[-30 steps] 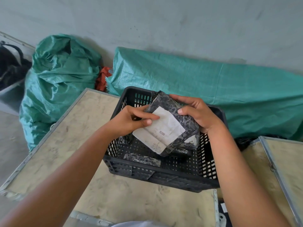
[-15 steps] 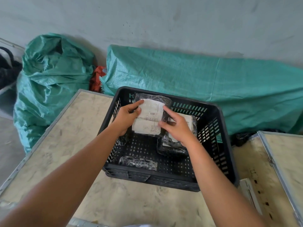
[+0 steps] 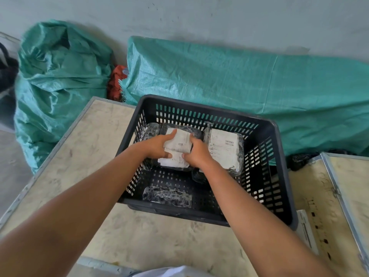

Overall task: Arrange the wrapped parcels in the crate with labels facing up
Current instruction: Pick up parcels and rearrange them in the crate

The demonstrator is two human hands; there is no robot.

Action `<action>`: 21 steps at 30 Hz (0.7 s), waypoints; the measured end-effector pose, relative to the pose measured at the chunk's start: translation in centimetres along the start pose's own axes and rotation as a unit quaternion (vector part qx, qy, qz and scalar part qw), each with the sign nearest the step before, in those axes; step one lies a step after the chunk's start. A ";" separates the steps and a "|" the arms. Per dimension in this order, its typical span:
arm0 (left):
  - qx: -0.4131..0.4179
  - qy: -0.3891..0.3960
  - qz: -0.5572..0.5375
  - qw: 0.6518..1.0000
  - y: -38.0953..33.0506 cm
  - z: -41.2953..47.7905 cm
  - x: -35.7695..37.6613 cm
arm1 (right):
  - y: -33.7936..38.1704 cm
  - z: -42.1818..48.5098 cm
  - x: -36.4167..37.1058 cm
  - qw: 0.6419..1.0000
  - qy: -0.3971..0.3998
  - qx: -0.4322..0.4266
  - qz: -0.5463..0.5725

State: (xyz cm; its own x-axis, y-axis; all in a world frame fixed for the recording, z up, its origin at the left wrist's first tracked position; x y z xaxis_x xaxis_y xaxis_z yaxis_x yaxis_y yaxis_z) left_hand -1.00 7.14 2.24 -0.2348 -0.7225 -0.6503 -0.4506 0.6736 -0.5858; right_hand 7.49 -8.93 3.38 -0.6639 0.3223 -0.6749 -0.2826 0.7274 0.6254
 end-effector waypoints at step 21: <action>-0.113 -0.021 0.217 0.969 0.1 3.3 6.5 | -2.8 2.2 6.1 0.997 -0.019 0.072 -0.024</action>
State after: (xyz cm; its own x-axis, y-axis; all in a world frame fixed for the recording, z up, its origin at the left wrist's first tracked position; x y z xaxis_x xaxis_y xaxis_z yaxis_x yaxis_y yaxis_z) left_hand 0.23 3.05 -3.62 -0.4112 -0.3676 -0.8341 -0.4958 0.8581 -0.1338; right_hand 5.77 -7.65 -3.29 -0.6249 0.3062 -0.7182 -0.2091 0.8207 0.5318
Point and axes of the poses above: each hand's wrist, its own z-axis towards the middle knuckle, its own x-axis out of the palm, y = z × x, the point moved 2 cm from there along z, towards the middle knuckle, and after that the axes turned 1 degree about y, right-handed, at the moved point
